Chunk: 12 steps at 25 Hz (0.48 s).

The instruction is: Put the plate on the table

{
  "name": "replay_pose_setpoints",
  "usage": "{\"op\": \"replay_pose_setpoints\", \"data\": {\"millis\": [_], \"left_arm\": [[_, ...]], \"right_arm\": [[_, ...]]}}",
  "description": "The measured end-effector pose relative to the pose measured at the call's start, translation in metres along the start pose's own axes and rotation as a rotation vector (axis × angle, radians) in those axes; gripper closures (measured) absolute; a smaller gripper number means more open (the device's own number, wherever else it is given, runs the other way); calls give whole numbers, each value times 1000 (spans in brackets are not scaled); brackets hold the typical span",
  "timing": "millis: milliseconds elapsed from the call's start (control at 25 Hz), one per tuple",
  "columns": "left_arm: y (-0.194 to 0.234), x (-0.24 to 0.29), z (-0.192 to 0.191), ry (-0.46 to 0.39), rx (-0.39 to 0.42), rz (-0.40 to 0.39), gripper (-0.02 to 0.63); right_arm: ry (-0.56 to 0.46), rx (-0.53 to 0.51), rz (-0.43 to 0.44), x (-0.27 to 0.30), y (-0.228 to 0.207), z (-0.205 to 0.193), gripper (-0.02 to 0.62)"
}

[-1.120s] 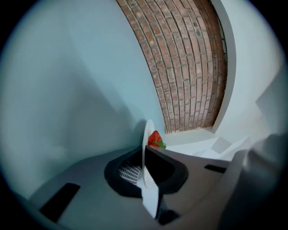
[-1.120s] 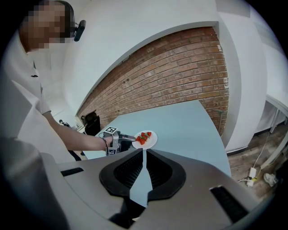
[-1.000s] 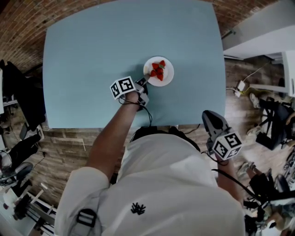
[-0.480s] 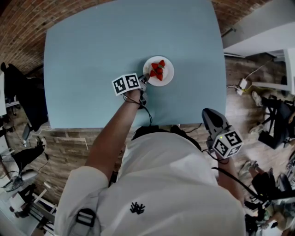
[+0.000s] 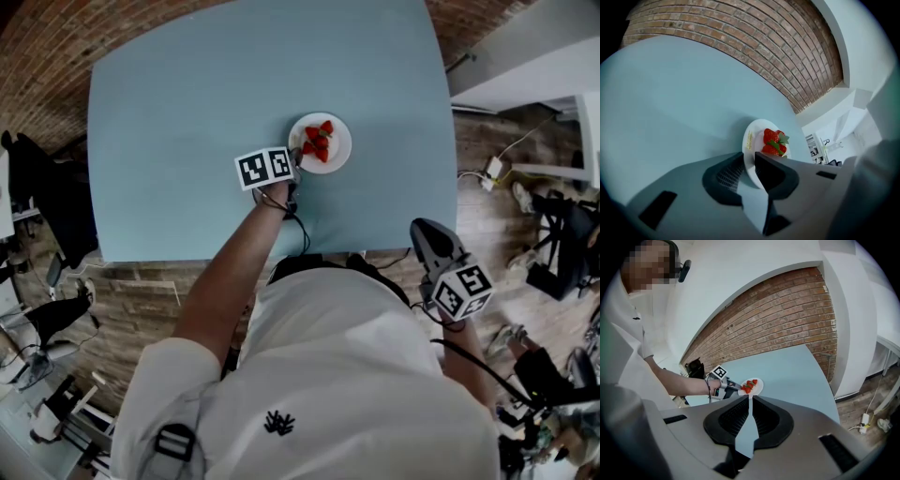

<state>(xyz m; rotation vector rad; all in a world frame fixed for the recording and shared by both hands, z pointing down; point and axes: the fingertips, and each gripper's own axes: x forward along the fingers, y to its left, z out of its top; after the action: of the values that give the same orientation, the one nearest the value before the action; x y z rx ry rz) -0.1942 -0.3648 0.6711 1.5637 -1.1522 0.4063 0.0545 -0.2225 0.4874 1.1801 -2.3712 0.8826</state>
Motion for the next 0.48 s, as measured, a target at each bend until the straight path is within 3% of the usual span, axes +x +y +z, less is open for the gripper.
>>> {"op": "replay_pose_setpoints", "data": {"millis": [240,480], "left_arm": [[2,0,1,2,66,64,535],[3,-3,5,-13,194,163,515]], "right_arm": [[-4,-4,-1,-3,-2,-1,568],[-12,-4,-6,-12,-8,-2,568]]}}
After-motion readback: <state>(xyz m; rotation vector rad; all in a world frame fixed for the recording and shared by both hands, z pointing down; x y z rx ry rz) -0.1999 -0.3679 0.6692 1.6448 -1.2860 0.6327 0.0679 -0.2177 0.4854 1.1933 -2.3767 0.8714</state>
